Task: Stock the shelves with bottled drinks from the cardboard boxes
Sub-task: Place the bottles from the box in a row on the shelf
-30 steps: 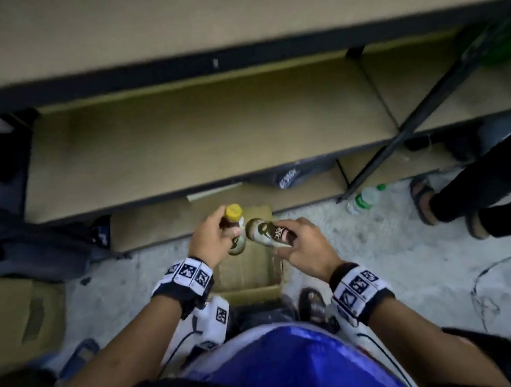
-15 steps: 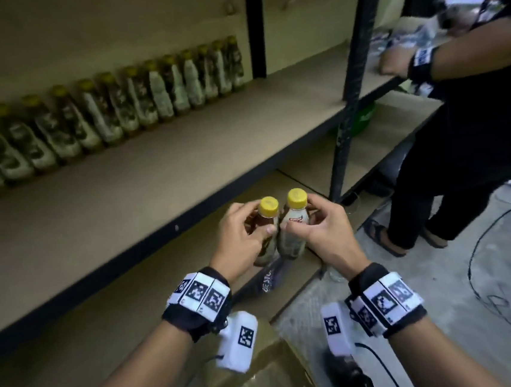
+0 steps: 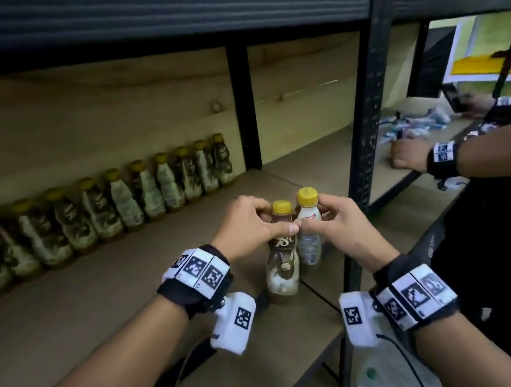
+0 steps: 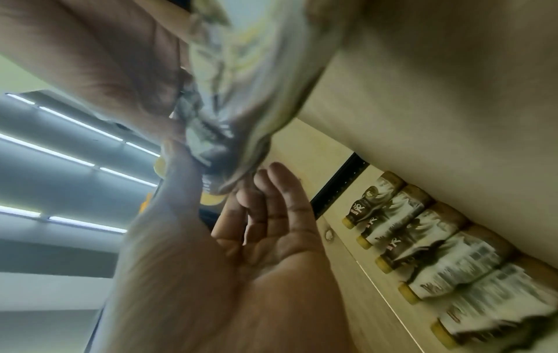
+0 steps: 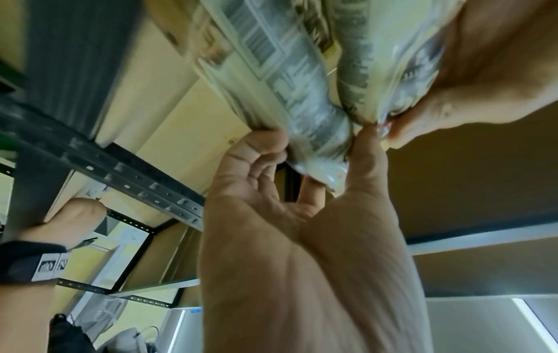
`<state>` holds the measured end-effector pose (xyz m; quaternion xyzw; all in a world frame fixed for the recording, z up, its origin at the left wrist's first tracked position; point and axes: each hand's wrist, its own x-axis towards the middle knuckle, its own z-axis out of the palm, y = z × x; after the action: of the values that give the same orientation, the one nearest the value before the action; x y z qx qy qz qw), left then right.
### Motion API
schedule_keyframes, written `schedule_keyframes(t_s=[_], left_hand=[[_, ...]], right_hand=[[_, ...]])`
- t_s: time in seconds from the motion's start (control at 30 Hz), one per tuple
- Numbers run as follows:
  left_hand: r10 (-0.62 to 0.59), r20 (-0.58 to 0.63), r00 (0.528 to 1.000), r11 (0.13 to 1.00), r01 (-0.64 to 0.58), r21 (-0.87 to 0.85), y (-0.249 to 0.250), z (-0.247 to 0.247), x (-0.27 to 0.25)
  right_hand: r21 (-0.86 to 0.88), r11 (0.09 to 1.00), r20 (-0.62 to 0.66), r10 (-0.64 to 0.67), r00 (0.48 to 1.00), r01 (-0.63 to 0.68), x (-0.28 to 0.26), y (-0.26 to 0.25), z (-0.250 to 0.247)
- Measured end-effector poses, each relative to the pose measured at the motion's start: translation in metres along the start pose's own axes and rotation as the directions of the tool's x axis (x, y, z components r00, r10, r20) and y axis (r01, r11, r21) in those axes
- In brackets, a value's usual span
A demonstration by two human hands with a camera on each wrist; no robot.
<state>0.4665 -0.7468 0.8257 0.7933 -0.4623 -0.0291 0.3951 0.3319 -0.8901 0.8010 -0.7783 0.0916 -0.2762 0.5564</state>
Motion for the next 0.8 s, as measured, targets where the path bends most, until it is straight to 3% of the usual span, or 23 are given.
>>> schedule_keyframes(t_s=[0.17, 0.27, 0.4, 0.6, 0.8], left_hand=[[-0.113, 0.004, 0.994, 0.992, 0.113, -0.063, -0.027, 0.008, 0.122], [-0.106, -0.047, 0.993, 0.984, 0.112, 0.139, -0.040, 0.007, 0.184], [-0.153, -0.082, 0.985, 0.907, 0.173, 0.384, -0.062, 0.003, 0.249], [-0.205, -0.090, 0.975, 0.793, 0.219, 0.569, -0.074, -0.011, 0.304], [-0.138, -0.025, 0.990, 0.607, 0.104, 0.788, -0.101, -0.027, 0.326]], right_hand=[[0.064, 0.976, 0.012, 0.210, 0.978, -0.210, 0.120, 0.029, -0.028], [0.025, 0.957, -0.009, 0.289, 0.957, -0.289, 0.186, 0.056, -0.030], [-0.104, 0.940, -0.014, 0.325, 0.946, -0.325, 0.253, 0.073, -0.017], [-0.181, 0.943, -0.088, 0.266, 0.960, -0.278, 0.307, 0.073, 0.013], [-0.262, 0.921, -0.041, 0.288, 0.957, -0.288, 0.355, 0.088, 0.022]])
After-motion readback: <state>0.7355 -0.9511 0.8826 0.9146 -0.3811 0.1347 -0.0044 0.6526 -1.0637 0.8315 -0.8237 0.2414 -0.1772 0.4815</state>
